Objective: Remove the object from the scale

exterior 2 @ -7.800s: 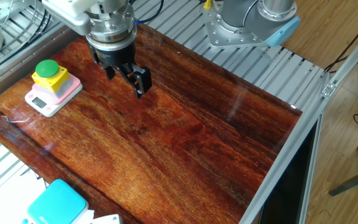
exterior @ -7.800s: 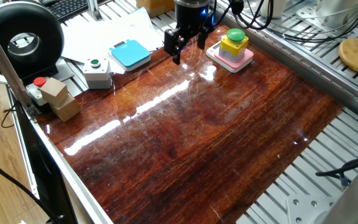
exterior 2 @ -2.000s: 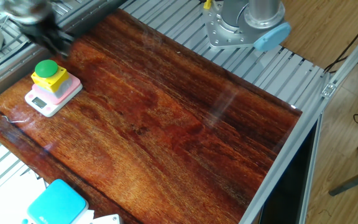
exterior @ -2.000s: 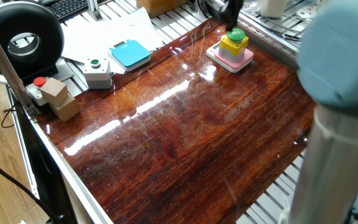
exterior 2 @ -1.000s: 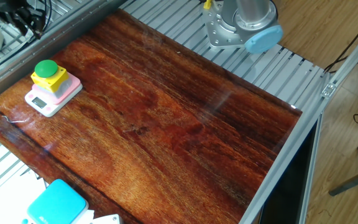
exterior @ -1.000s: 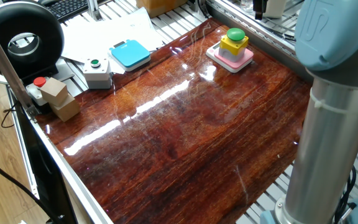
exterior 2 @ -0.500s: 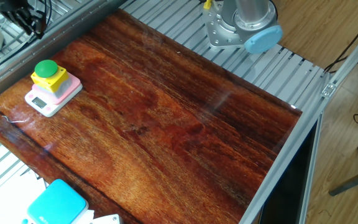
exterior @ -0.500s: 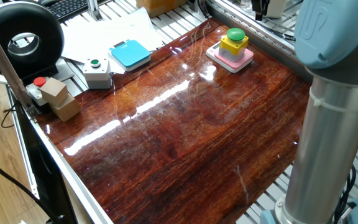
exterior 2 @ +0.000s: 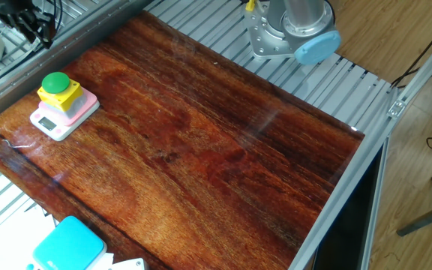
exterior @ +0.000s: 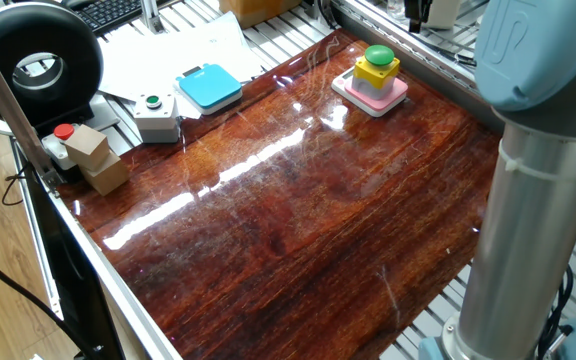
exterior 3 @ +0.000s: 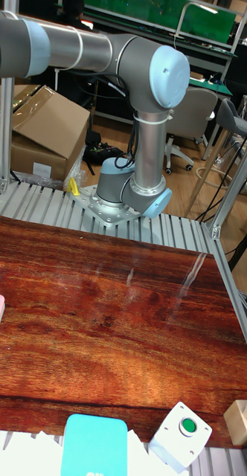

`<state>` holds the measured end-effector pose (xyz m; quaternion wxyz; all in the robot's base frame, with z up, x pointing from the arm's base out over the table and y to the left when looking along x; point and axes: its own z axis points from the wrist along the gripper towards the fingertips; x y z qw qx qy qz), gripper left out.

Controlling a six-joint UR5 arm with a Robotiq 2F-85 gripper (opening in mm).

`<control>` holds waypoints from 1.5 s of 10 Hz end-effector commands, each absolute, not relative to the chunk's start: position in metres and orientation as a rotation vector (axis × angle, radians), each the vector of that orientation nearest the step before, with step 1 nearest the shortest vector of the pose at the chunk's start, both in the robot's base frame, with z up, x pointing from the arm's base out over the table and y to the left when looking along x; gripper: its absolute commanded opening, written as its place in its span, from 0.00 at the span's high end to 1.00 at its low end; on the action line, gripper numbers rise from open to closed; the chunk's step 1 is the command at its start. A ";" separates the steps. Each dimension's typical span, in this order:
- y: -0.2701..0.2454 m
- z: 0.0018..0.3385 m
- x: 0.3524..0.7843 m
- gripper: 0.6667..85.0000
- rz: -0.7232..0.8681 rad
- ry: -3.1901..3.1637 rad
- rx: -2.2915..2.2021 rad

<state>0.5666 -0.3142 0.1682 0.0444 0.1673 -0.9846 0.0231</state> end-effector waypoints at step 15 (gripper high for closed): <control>-0.297 0.168 0.588 0.44 -0.011 -3.101 0.537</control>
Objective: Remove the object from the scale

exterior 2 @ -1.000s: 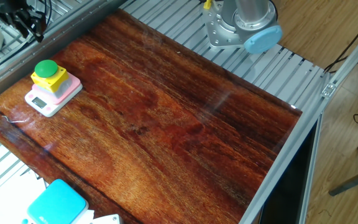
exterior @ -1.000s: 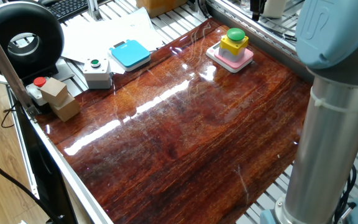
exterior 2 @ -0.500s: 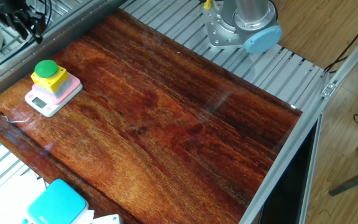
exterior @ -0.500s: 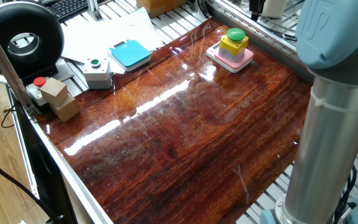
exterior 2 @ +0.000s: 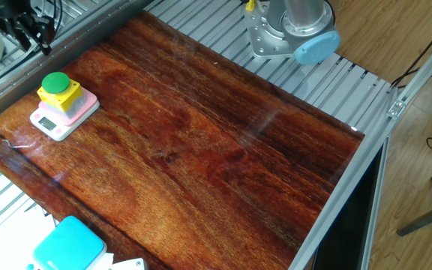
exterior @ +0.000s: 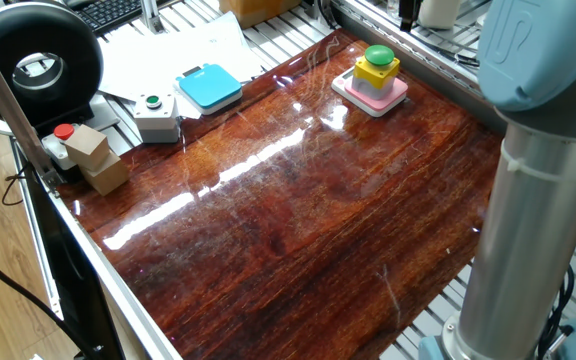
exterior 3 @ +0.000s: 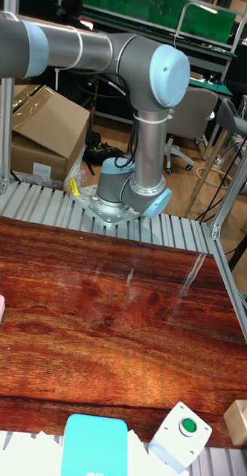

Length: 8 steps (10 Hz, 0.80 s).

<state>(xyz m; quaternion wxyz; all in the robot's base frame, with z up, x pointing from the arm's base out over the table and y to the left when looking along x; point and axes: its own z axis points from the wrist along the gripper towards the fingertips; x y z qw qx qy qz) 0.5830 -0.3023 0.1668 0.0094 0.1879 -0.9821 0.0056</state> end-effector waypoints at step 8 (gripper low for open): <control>-0.267 0.146 0.599 0.32 -0.053 -3.121 0.535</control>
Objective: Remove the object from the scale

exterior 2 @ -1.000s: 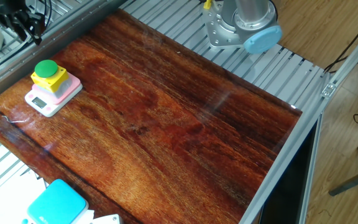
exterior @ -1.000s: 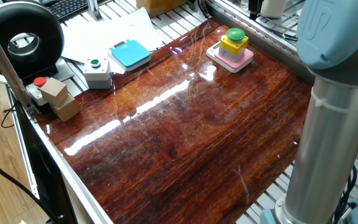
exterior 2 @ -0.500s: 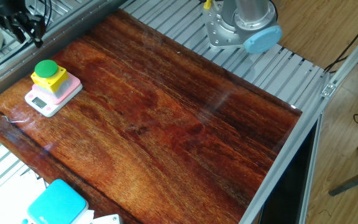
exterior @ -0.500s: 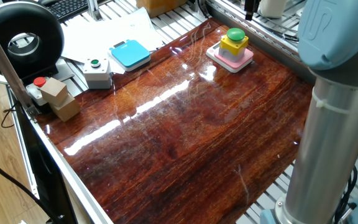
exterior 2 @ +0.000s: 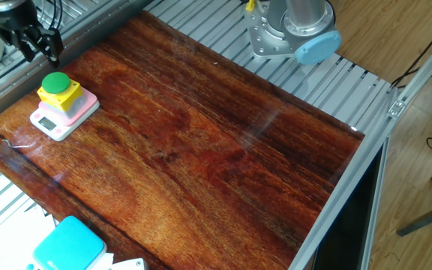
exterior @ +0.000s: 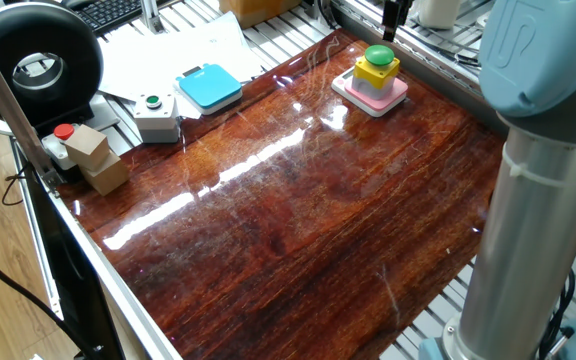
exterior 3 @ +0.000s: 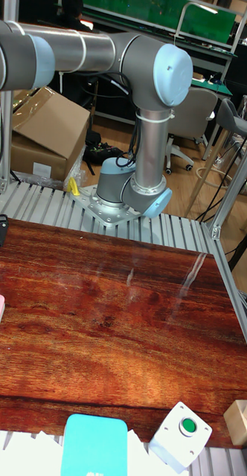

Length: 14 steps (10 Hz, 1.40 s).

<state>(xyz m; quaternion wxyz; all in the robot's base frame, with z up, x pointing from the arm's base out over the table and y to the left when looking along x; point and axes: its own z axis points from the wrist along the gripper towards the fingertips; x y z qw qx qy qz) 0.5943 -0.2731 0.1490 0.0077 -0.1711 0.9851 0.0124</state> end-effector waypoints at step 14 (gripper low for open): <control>-0.257 0.145 0.605 0.32 0.058 3.057 -0.546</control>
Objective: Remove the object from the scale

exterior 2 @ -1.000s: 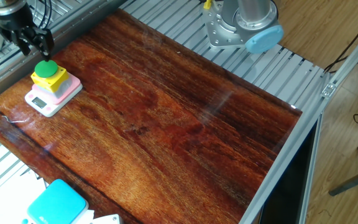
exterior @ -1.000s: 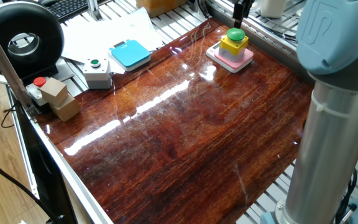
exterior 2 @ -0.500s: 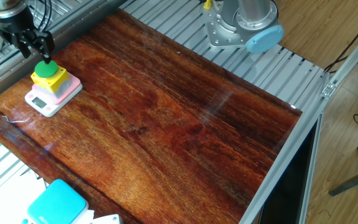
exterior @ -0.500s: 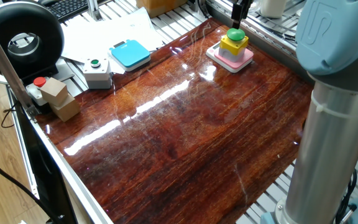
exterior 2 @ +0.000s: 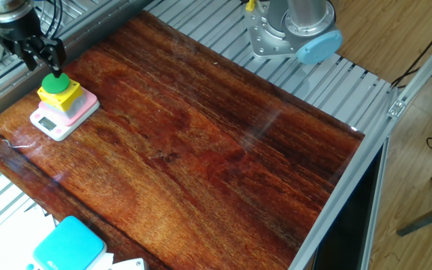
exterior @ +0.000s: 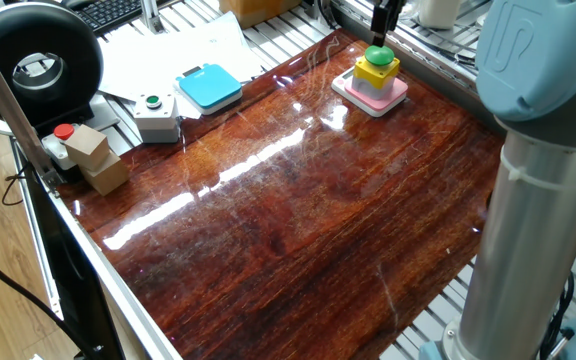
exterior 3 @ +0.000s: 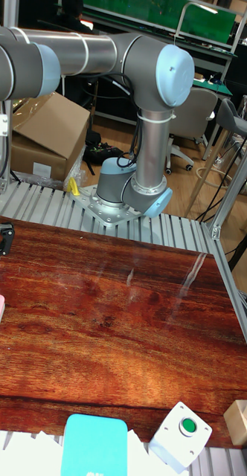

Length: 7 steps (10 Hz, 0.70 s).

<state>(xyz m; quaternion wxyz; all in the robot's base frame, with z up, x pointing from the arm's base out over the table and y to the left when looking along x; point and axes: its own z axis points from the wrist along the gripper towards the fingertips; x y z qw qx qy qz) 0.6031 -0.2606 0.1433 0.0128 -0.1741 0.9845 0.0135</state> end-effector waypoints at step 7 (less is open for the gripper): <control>-0.256 0.147 0.603 0.35 0.026 3.065 -0.538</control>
